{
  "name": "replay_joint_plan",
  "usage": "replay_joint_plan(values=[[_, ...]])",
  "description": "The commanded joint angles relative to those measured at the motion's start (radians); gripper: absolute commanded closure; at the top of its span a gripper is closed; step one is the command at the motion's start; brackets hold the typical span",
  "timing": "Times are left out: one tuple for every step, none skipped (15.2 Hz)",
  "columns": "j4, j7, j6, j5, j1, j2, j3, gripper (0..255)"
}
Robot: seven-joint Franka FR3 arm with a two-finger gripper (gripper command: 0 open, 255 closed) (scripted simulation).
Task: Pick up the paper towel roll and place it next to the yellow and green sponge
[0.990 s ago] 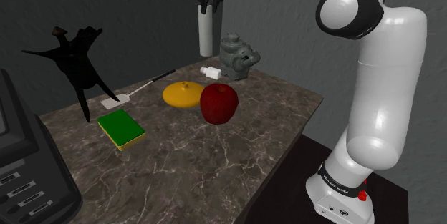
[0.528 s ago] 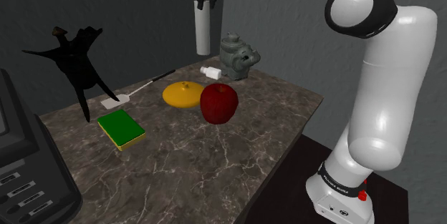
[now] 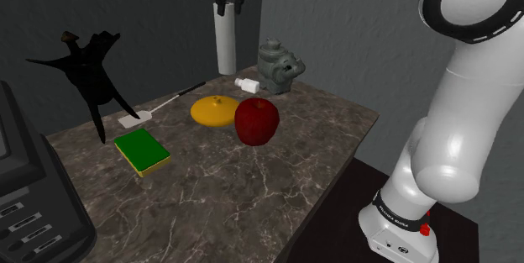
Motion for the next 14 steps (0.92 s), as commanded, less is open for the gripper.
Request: replay_joint_plan(values=[[-0.040,0.044,0.010,-0.010,0.025,-0.029,0.018,255],[-0.055,0.067,0.012,-0.015,0.038,-0.041,0.028,255],[-0.068,0.090,0.014,-0.020,0.050,-0.052,0.039,255],[-0.079,0.114,0.015,-0.024,0.063,-0.061,0.050,255],[-0.089,0.137,0.016,-0.029,0.076,-0.069,0.060,255],[-0.097,0.161,0.016,-0.034,0.089,-0.076,0.072,255],[-0.104,0.184,0.016,-0.038,0.101,-0.081,0.083,255],[-0.109,0.208,0.015,-0.043,0.113,-0.086,0.095,255],[-0.113,0.232,0.014,-0.047,0.126,-0.089,0.106,255],[-0.115,0.256,0.012,-0.052,0.139,-0.091,0.118,255],[-0.116,0.280,0.010,-0.056,0.151,-0.092,0.130,255],[-0.115,0.304,0.008,-0.061,0.164,-0.092,0.142,255],[-0.113,0.328,0.005,-0.066,0.177,-0.090,0.154,255],[-0.109,0.353,0.001,-0.072,0.190,-0.088,0.166,255]])
